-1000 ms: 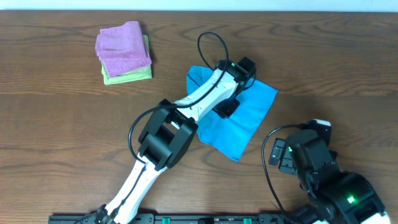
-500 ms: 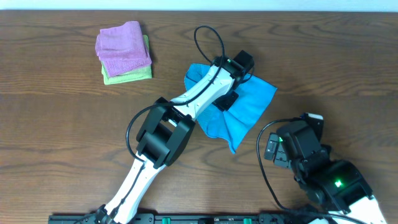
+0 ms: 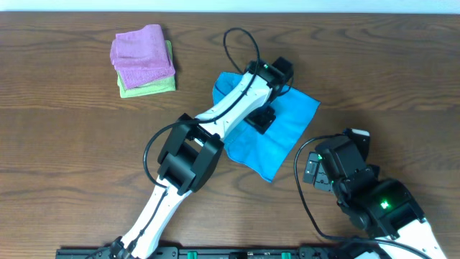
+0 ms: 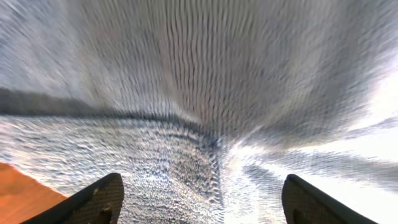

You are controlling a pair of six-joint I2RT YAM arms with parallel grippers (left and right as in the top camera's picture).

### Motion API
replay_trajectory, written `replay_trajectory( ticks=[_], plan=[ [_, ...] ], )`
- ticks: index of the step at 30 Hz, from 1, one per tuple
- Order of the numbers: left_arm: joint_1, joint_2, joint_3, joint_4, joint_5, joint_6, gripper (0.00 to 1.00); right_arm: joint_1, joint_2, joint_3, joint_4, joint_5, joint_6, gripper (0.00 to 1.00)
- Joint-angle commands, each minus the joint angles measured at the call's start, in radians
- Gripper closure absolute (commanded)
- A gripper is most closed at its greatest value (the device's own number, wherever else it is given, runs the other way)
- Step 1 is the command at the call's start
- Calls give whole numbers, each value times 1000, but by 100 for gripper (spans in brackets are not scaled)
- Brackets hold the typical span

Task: Fold the cloth

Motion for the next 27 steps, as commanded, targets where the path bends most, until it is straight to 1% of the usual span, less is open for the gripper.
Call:
replay_trajectory(
  ticks=[1,6,7,8,10,12,13,15,17,18,20,22,24,27],
  plan=[
    [3,21,37,-4,23,0,17,-7,2,-7,3,20,-15,1],
    [8,21,35,-18,25,0,20,-7,2,-7,2,20,-15,1],
    [8,21,35,-18,24,0,22,-7,2,-7,3,20,-15,1],
    [9,21,35,-18,20,0,30,-7,2,-7,3,20,-15,1],
    [9,21,34,-18,10,0,39,-7,2,-7,2,20,-15,1],
    [13,21,35,-15,-1,0,52,-7,2,-7,2,20,-15,1],
    [18,22,34,-15,-2,0,52,-7,2,-7,2,20,-15,1],
    [30,22,34,-15,1,-1,41,-7,2,-7,2,17,-15,1],
    [43,22,34,-15,7,-1,45,-7,2,-7,2,13,-15,1],
    [50,22,34,-15,7,-1,45,-7,2,-7,2,13,-15,1],
    [61,22,34,-14,15,-1,44,-7,2,-7,2,13,-15,1],
    [69,22,34,-14,18,-1,46,-7,2,-7,3,14,-15,1],
    [72,22,34,-14,43,-1,43,-7,2,-7,3,14,-15,1],
    [73,22,34,-15,94,-1,43,-7,2,-7,3,14,-15,1]
  ],
)
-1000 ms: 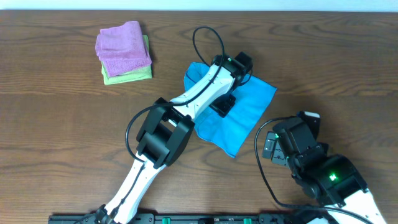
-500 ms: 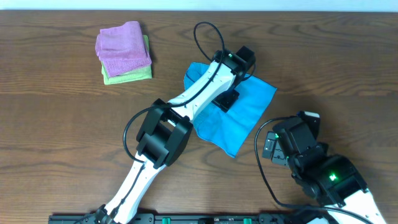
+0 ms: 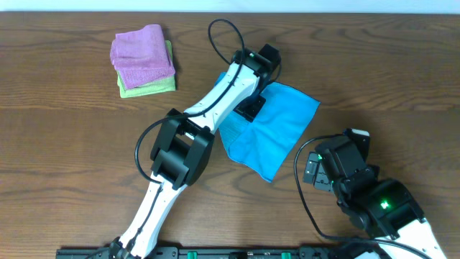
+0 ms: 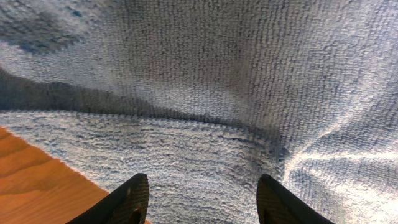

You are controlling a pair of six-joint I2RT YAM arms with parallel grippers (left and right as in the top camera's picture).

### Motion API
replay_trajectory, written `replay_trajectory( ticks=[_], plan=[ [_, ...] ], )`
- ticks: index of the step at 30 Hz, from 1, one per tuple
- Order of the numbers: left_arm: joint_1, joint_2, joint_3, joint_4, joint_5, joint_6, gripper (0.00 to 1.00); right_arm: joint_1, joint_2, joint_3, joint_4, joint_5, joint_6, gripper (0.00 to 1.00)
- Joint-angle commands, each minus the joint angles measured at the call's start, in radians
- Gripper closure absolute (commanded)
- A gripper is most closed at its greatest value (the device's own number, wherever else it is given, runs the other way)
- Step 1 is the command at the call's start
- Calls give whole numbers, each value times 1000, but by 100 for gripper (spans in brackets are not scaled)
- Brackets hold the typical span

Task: Fold the cloth

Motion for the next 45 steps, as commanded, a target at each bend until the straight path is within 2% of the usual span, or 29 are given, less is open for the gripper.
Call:
replay_trajectory(
  ticks=[1,5,34,35,36,37,38,40,45],
  plan=[
    [-3,22,15,-3,64,-1,43,-7,2,-7,3,14,-15,1],
    [-10,22,14,-7,105,-1,42,-7,2,-7,3,14,-15,1],
    [-2,30,-61,50,42,-5,43,-7,2,-7,6,14,-16,1],
    [-2,30,-61,50,42,-5,46,-7,2,-7,6,14,-16,1],
    [-2,30,-61,49,42,-5,59,-7,2,-7,6,14,-16,1],
    [-2,30,-62,50,42,-11,78,-7,2,-7,6,15,-16,1],
    [-2,30,-62,54,42,-16,83,-7,3,-7,6,14,-16,1],
    [-2,30,-62,59,42,-21,86,-7,4,-7,6,15,-16,1],
    [-2,30,-61,64,42,-23,86,-7,6,-7,6,14,-15,1]
  ],
)
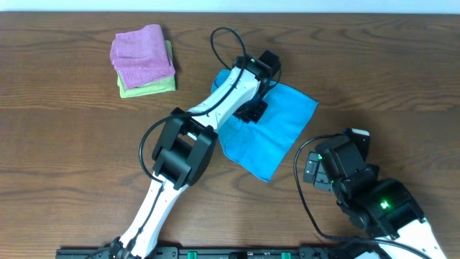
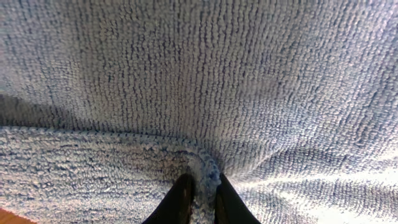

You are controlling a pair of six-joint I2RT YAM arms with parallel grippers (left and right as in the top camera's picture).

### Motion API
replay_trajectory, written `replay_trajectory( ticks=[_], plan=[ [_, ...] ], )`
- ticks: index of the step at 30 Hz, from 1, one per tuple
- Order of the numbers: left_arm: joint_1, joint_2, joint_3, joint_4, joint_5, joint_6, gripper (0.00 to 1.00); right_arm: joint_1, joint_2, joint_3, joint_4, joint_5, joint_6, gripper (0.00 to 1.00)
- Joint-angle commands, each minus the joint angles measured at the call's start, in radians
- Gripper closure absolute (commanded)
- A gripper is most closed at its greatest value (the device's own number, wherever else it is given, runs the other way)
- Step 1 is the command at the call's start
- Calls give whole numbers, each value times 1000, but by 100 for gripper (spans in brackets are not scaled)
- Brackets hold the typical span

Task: Fold the cloth
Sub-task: 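Grasp the cloth's lower corner with the right gripper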

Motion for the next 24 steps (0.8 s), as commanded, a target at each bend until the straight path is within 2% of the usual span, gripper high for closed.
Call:
replay_trajectory(
  ticks=[1,3,5,9,12,15,16,18,19,22,24],
  plan=[
    [6,19,-3,-2,-10,-8,86,-7,5,-7,3,14,-15,1],
    [6,19,-3,-2,-10,-9,88,-7,5,-7,4,14,-15,1],
    [6,18,-3,-3,-8,-19,94,-7,5,-7,5,14,-15,1],
    [6,8,9,-31,-7,-38,94,-7,25,-54,17,14,-14,1],
    [6,-11,31,-61,-8,-37,94,-7,54,-150,95,-29,-11,1],
    [7,-42,38,-93,-40,-37,94,-7,75,-188,177,-85,-10,22],
    [7,-51,38,-105,-56,-37,94,-7,77,-188,202,-97,-11,23],
    [7,-72,38,-140,-71,-37,94,-7,77,-188,270,-131,-11,34],
    [7,-82,38,-152,-71,-37,94,-7,77,-188,300,-148,-11,35],
    [7,-121,38,-175,-72,-37,94,-7,95,-188,358,-243,-5,29],
    [7,-155,38,-190,-105,-38,94,-7,129,-192,346,-298,87,30]
  ],
)
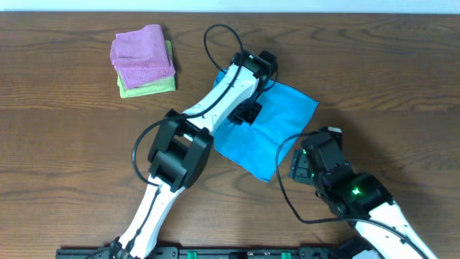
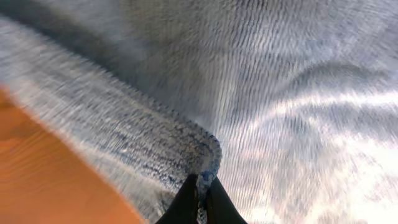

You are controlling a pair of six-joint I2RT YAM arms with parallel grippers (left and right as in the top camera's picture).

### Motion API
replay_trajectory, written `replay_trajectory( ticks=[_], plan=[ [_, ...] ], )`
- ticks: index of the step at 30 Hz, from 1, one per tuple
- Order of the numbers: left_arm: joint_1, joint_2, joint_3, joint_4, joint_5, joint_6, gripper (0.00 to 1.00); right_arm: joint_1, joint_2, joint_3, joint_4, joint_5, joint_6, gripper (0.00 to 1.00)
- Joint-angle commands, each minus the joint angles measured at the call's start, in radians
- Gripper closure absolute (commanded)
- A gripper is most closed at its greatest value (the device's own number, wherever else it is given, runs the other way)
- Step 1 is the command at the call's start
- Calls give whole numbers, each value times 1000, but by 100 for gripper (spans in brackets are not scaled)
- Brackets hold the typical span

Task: Fold the cloth
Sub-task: 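Grasp the cloth's lower corner with the right gripper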

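The blue cloth (image 1: 269,129) lies on the brown table, folded into a slanted rectangle. My left gripper (image 1: 246,113) sits over its left part, shut on a hemmed edge of the cloth (image 2: 208,158); in the left wrist view the fingertips (image 2: 188,202) pinch the hem, with bare wood to the left. My right gripper (image 1: 302,167) is just right of the cloth's lower corner; its jaws are hidden under the arm.
A pink folded cloth (image 1: 141,54) rests on a green one (image 1: 151,86) at the far left of the table (image 1: 65,144). The left arm's black cable (image 1: 219,43) loops behind the cloth.
My left gripper, shut on the hem, has shifted slightly left and the hem now stands raised off the wood. The right arm has moved left, close to the cloth's lower corner.
At first my left gripper stood open on the middle of the cloth. Then it was farther left, half shut over the folded edge. Then it was shut on the hem. Now the hem is lifted and the right arm has come closer.
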Motion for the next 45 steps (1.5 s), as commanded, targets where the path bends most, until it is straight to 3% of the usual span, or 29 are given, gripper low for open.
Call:
replay_trajectory(
  ticks=[1,5,9,13,20,27,33,39,40,42,43,45],
  plan=[
    [5,-99,29,-24,-68,-3,94,-7,47,-2,-14,-124,122,30],
    [11,-145,29,-72,-153,-3,94,-7,92,-68,-4,-218,343,21],
    [29,-164,29,-117,-155,-4,94,-7,103,-180,132,-391,559,17],
    [41,-164,29,-127,-155,-3,94,-6,103,-267,317,-494,682,21],
    [42,-164,29,-123,-154,-4,94,-1,103,-306,368,-512,942,37],
    [42,-163,27,-103,-146,-4,94,56,137,-307,441,-422,1051,36],
    [42,-163,25,-79,-142,-3,94,95,272,-307,589,-377,1108,43],
    [42,-163,25,-79,-132,-3,94,95,357,-307,601,-363,1107,49],
    [42,-163,25,-78,-132,-3,94,95,359,-307,601,-348,1106,51],
    [42,-163,25,-78,-132,-3,94,95,359,-307,599,-327,1100,67],
    [42,-163,25,-79,-132,-3,94,95,359,-307,597,-317,1089,68],
    [42,-163,25,-79,-132,-3,94,95,359,-307,587,-287,1080,62]
  ],
)
